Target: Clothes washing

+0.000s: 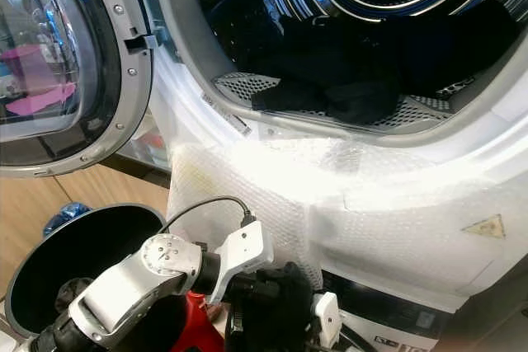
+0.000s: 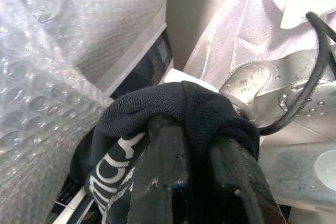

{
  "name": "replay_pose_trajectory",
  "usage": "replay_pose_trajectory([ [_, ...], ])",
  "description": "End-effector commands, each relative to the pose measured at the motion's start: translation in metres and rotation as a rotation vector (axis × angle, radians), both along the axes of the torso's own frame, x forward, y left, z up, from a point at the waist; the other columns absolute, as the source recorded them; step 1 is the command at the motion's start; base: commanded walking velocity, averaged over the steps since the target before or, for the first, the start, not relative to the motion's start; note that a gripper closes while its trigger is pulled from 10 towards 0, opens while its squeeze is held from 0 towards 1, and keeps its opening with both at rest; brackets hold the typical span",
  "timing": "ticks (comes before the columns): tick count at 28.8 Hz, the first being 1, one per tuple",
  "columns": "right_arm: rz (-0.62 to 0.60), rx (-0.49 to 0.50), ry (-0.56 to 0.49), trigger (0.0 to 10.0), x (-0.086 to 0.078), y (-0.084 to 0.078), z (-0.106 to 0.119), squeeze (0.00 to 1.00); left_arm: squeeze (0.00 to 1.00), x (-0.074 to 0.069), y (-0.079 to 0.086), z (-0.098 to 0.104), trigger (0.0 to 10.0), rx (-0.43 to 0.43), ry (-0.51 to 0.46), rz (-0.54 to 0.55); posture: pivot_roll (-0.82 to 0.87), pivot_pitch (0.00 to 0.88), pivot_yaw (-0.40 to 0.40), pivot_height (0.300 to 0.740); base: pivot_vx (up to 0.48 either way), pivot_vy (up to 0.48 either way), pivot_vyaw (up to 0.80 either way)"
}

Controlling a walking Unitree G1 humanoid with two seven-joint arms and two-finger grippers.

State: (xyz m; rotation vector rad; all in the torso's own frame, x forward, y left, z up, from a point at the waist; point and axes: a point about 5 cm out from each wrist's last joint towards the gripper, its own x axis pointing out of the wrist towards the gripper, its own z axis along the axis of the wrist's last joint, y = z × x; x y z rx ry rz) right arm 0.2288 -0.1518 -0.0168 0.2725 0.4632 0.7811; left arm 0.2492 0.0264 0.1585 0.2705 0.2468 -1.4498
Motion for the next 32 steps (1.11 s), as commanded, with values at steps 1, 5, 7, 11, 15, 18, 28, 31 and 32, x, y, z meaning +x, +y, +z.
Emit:
replay_pose_trajectory([
  [1,-0.145,-0.100,0.052,10.0,0.003,-0.002,-0.011,1.00,0.00,0.001,-0.012,0.024,10.0,-0.088,-0.084,-0.034,-0.01,0.000,0.108,0.740,0.000,0.000,0.00],
  [5,-0.145,0.182,0.101,10.0,-0.004,0.005,-0.007,1.00,0.00,-0.002,-0.019,0.023,10.0,-0.103,-0.076,-0.009,-0.01,0.000,0.104,0.740,0.000,0.000,0.00],
  [7,-0.067,0.231,0.113,10.0,-0.010,0.008,-0.007,1.00,0.00,-0.002,-0.021,0.023,10.0,-0.113,-0.072,-0.004,-0.01,0.000,0.102,0.740,0.000,0.000,0.00],
  [11,0.011,0.215,0.120,10.0,-0.015,0.011,-0.009,1.00,0.00,-0.001,-0.024,0.025,10.0,-0.126,-0.072,0.002,-0.01,0.000,0.102,0.740,0.000,0.000,0.00],
  [15,-0.089,0.111,0.139,10.0,-0.012,0.003,-0.017,1.00,0.00,0.000,-0.026,0.027,10.0,-0.135,-0.066,0.012,-0.01,0.000,0.100,0.740,0.000,0.000,0.00],
  [18,-0.156,0.124,0.130,10.0,-0.009,-0.001,-0.016,1.00,0.00,-0.003,-0.028,0.026,10.0,-0.137,-0.048,-0.002,-0.01,0.000,0.101,0.740,0.000,0.000,0.00],
  [28,-0.135,0.126,0.139,10.0,-0.016,0.007,-0.021,0.00,0.00,-0.018,-0.039,0.018,10.0,-0.101,-0.017,-0.055,-0.01,0.000,0.106,0.740,0.000,0.000,0.00],
  [31,-0.126,0.142,0.143,10.0,-0.016,0.007,-0.021,0.00,0.00,-0.019,-0.043,0.019,10.0,-0.103,-0.016,-0.059,-0.01,0.000,0.107,0.740,0.000,0.000,0.00],
  [32,-0.119,0.154,0.138,10.0,-0.017,0.007,-0.020,0.00,0.00,-0.020,-0.045,0.020,10.0,-0.110,-0.009,-0.062,-0.02,0.000,0.109,0.740,0.000,0.000,0.00],
])
